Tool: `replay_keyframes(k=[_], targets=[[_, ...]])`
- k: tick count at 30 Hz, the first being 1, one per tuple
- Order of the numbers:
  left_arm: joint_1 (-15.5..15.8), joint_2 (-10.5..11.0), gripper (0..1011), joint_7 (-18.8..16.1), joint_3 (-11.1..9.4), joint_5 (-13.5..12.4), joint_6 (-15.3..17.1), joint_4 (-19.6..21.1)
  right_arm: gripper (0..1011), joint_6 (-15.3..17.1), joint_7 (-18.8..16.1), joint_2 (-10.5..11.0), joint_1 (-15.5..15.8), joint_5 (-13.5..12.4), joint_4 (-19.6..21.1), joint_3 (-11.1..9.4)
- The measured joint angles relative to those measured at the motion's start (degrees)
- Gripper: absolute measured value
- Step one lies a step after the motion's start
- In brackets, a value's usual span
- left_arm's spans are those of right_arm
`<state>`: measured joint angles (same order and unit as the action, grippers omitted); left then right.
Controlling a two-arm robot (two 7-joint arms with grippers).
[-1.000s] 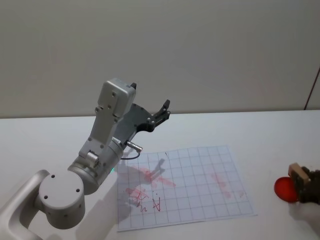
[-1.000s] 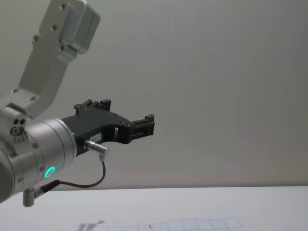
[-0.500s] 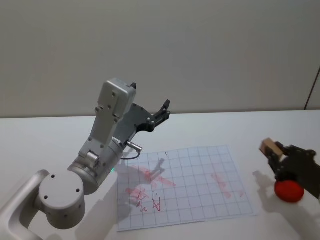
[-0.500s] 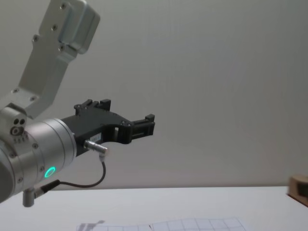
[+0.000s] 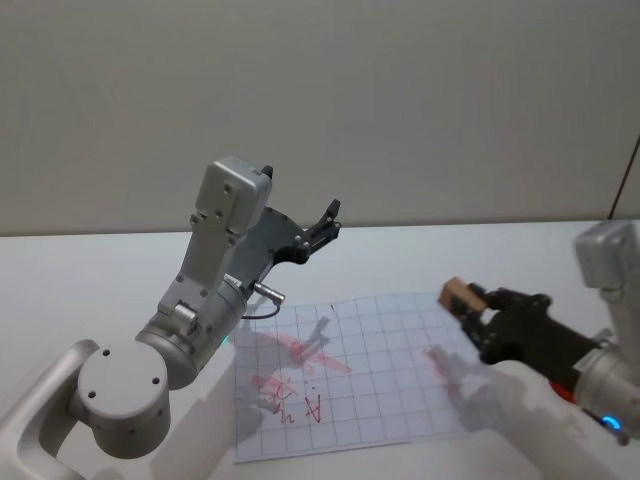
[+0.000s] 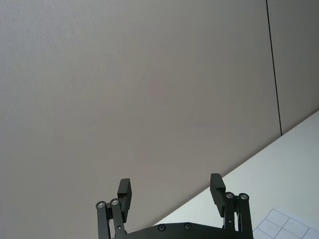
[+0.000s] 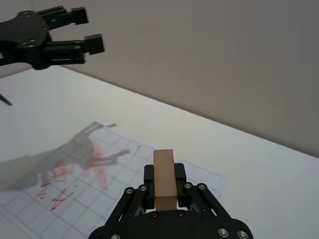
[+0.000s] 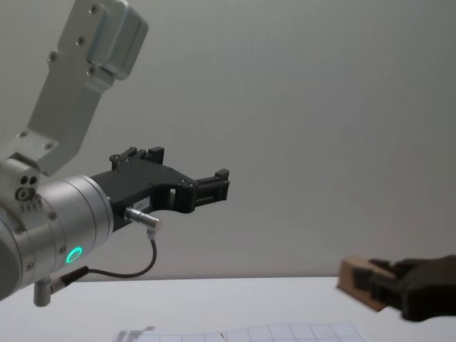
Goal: Use the one hand to pick up the stamp and affix it onto the A4 paper.
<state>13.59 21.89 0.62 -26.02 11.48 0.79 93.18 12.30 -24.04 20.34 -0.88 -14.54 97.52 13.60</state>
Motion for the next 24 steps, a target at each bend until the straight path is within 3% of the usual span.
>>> replay_keyframes(k=[10, 24], targets=[[0.0, 0.0, 1001, 0.0, 0.0, 0.0, 0.0, 0.0, 219, 1.41, -8.33, -3.2, -3.25, 3.31, -6.62, 3.42], [0.0, 0.0, 1001, 0.0, 0.0, 0.0, 0.0, 0.0, 219, 1.93, -14.25, -5.2, -5.57, 8.21, -13.8, 6.34]])
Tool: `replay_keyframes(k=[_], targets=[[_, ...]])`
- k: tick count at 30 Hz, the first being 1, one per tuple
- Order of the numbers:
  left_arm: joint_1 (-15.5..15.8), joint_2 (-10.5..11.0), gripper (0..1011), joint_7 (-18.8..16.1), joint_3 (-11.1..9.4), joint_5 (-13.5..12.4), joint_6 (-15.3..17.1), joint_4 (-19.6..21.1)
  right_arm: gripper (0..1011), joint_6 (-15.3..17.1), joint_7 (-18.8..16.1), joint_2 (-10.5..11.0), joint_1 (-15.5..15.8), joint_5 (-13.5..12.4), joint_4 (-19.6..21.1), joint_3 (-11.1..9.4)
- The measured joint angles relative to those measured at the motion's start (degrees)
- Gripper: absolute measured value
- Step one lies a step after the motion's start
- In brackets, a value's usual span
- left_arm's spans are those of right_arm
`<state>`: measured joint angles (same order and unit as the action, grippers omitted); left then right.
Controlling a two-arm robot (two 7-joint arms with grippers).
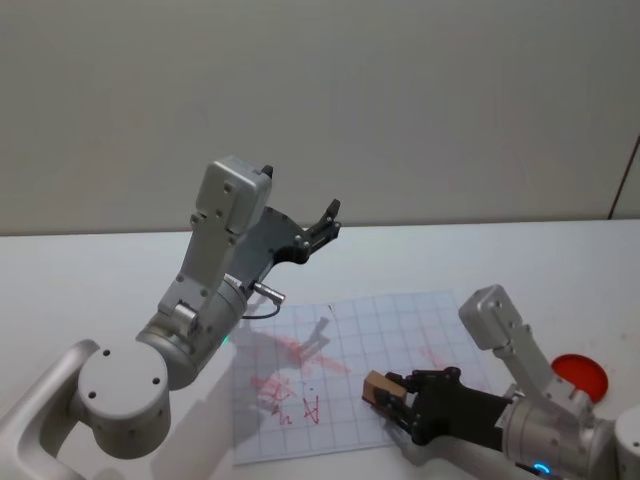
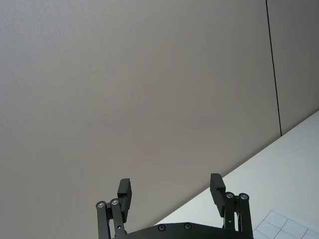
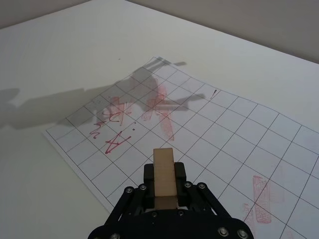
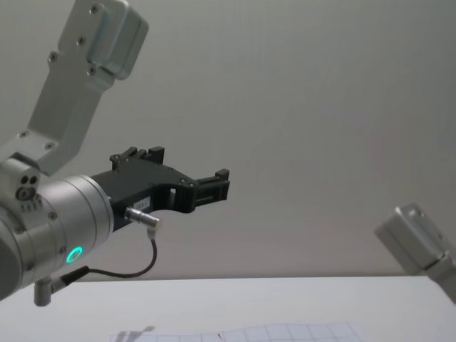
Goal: Use the one hand to pick up the stamp and affix it onto the A4 paper.
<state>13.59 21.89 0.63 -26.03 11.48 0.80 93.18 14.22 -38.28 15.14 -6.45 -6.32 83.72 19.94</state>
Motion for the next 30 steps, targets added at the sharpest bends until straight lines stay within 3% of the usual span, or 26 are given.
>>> replay_keyframes(k=[11, 18, 30], targets=[[0.0, 0.0, 1001, 0.0, 0.0, 0.0, 0.0, 0.0, 219, -0.61, -0.93, -0.14, -0.41, 1.03, -1.45, 0.68], [0.0, 0.0, 1001, 0.0, 0.0, 0.0, 0.0, 0.0, 219, -2.75, -0.98, -0.25, -0.57, 1.11, -1.83, 1.13], [0.0, 0.0, 1001, 0.0, 0.0, 0.0, 0.0, 0.0, 219, -7.57, 1.93, -0.32, -1.27, -1.44, 0.75, 0.51]])
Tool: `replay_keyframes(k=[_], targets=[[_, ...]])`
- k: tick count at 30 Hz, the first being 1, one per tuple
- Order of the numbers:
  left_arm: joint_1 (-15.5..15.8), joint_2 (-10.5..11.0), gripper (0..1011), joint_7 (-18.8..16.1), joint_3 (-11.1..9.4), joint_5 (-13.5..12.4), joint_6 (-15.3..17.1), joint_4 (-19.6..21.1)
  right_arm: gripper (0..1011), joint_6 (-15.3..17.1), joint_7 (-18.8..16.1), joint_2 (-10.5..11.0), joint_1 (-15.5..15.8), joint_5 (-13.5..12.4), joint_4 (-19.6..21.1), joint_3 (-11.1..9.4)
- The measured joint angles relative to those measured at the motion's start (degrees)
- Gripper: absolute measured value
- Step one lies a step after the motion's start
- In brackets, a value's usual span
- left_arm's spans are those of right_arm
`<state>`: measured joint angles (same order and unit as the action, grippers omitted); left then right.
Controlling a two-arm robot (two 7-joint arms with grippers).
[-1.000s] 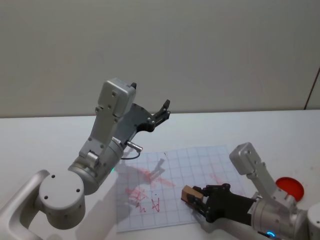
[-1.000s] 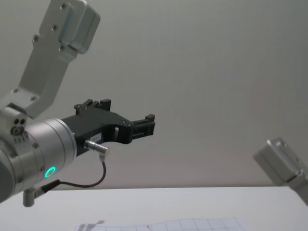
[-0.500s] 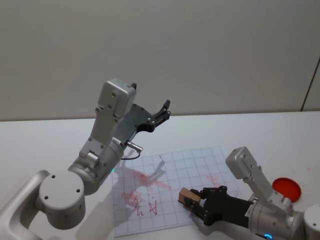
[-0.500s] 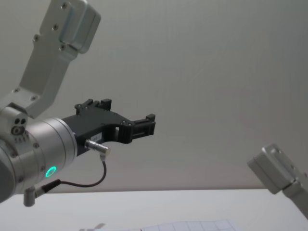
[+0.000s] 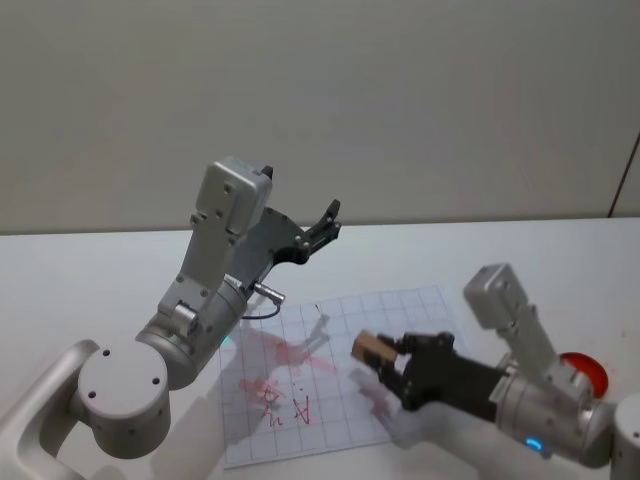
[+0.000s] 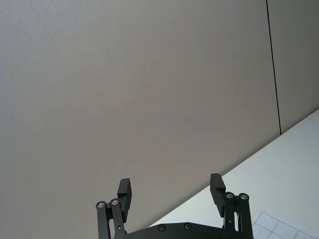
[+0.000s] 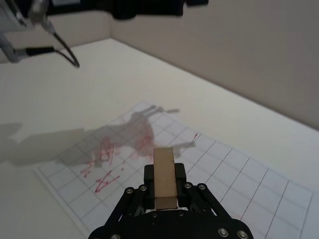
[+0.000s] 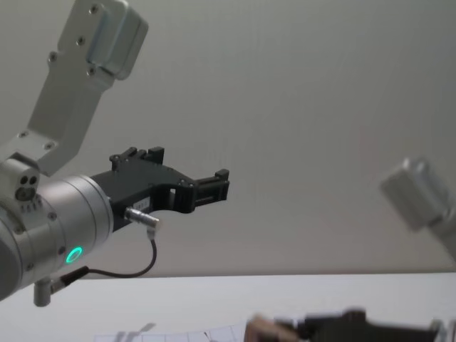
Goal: Use the one hand to pick up the stamp and affix it onto the A4 paper.
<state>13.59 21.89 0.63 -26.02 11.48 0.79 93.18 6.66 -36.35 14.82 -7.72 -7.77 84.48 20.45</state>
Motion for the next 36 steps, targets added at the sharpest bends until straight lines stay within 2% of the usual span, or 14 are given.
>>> replay_keyframes(k=[10, 18, 26, 28, 36], targets=[[0.0, 0.0, 1001, 0.0, 0.0, 0.0, 0.0, 0.0, 219, -3.74, 5.29, 1.14, -0.01, -2.87, 4.36, -1.85], [0.0, 0.0, 1001, 0.0, 0.0, 0.0, 0.0, 0.0, 219, -4.28, 10.21, 3.33, 1.63, -4.22, 7.41, -3.65], [0.0, 0.0, 1001, 0.0, 0.0, 0.0, 0.0, 0.0, 219, -3.45, 15.45, 6.21, 4.51, -5.53, 10.38, -5.64], [0.0, 0.0, 1001, 0.0, 0.0, 0.0, 0.0, 0.0, 219, -2.75, 17.91, 7.58, 6.13, -6.21, 11.54, -6.49], [0.0, 0.0, 1001, 0.0, 0.0, 0.0, 0.0, 0.0, 219, -0.59, 23.52, 11.14, 11.16, -8.19, 14.29, -8.6]])
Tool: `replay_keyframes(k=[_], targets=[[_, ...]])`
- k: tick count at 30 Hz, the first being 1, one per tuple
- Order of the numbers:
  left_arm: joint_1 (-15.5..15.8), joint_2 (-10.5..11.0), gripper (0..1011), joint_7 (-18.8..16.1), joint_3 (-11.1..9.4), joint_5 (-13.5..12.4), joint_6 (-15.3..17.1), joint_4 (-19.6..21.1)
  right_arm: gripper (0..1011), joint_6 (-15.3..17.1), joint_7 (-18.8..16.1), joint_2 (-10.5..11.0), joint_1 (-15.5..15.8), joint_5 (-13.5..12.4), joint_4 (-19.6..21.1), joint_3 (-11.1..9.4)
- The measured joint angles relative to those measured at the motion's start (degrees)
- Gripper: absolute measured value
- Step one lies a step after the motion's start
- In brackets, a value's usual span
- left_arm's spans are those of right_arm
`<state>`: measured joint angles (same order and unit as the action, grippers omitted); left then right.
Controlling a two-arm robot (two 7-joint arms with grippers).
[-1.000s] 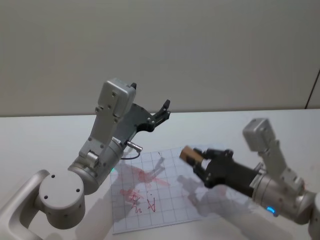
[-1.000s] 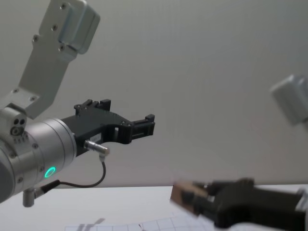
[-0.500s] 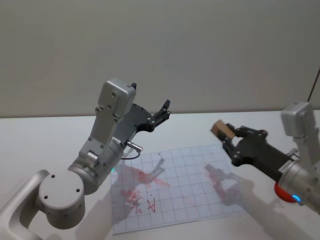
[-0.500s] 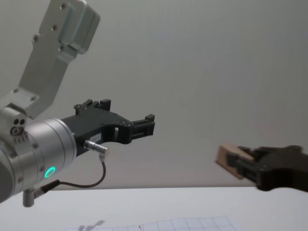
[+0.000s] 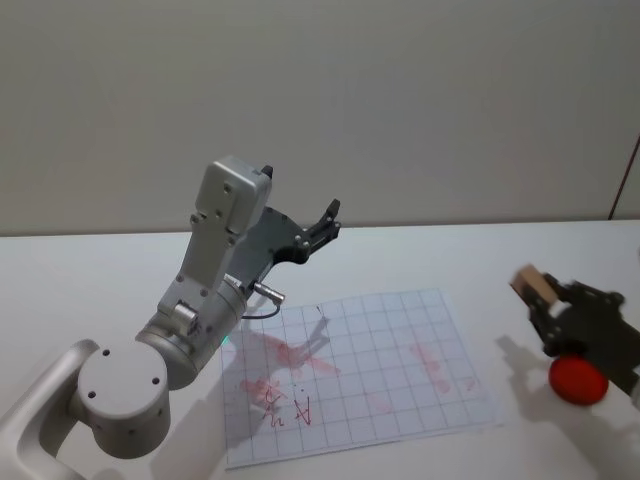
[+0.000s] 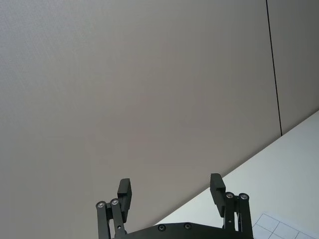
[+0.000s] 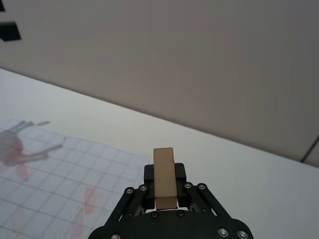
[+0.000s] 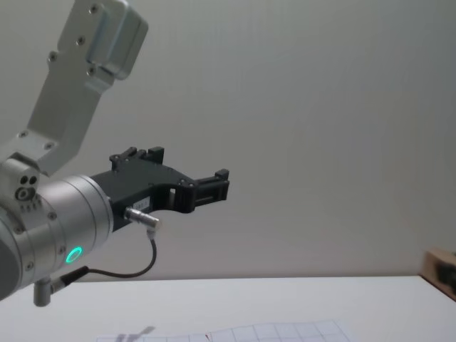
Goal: Use the one hand to pick up the stamp and affix it onto the A4 paper.
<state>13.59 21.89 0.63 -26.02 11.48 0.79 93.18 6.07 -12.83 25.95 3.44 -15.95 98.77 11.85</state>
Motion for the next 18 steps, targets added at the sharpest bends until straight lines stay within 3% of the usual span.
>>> replay_keyframes(k=[9, 18], targets=[[0.0, 0.0, 1001, 0.0, 0.0, 0.0, 0.0, 0.0, 219, 2.45, 5.17, 3.3, 5.43, -2.04, 2.15, -1.95], [0.0, 0.0, 1001, 0.0, 0.0, 0.0, 0.0, 0.0, 219, 4.26, 6.94, 4.47, 7.64, -2.85, 2.87, -2.73]])
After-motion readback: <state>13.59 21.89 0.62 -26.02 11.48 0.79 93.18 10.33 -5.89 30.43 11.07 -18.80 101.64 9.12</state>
